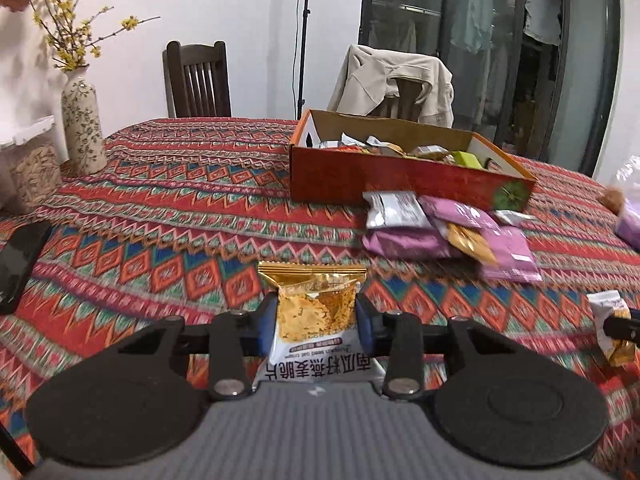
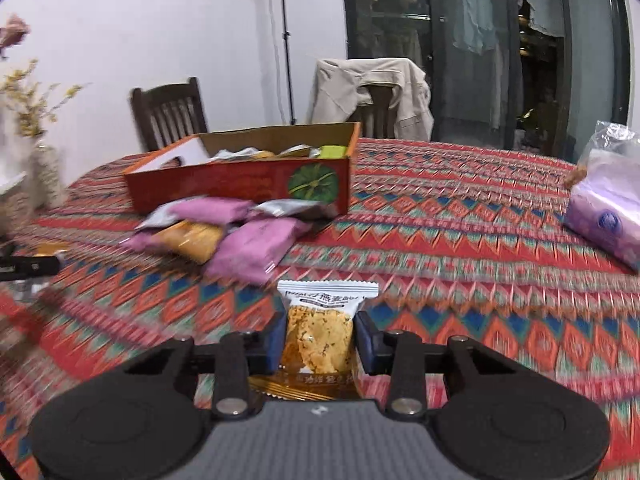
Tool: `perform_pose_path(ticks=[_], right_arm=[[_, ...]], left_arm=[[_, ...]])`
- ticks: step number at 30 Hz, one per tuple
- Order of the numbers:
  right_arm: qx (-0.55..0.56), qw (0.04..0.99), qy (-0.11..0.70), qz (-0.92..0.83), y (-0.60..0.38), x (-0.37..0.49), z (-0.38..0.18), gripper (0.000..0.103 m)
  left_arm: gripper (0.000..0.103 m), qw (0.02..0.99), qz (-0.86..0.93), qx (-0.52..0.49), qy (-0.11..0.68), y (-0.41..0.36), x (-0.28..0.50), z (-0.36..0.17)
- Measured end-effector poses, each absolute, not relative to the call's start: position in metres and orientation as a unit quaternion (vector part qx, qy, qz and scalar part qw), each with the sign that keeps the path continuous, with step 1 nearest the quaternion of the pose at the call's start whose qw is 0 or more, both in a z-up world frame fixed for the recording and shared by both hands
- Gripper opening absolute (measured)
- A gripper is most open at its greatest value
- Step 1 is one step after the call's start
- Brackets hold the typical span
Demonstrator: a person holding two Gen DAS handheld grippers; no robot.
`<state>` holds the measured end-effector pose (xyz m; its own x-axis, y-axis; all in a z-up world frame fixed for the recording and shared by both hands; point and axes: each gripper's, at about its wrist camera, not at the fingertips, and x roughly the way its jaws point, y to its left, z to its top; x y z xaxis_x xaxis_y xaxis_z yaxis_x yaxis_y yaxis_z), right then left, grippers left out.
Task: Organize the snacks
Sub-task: 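Grasp a gold biscuit packet with the left gripper while the right grasps another, then carry both gold packets into the orange box and open both grippers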
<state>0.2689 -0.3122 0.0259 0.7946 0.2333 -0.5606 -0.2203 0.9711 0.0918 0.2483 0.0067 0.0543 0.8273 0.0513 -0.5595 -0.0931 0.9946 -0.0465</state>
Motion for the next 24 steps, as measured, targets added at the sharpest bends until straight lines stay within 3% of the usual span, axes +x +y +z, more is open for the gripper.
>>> perform_pose_path(ticks=[11, 24], right_arm=[[0.012, 0.952, 0.276, 0.133, -0.319, 0.191, 0.032, 0.036], [0.017, 0.951, 0.267, 0.155, -0.315, 0.202, 0.043, 0.036]], left_arm=[[0.040, 0.962, 0.025, -0.031, 0.269, -0.007, 0.194, 0.065], [0.040, 0.961, -0.004, -0.057, 0.270, 0.001, 0.216, 0.075]])
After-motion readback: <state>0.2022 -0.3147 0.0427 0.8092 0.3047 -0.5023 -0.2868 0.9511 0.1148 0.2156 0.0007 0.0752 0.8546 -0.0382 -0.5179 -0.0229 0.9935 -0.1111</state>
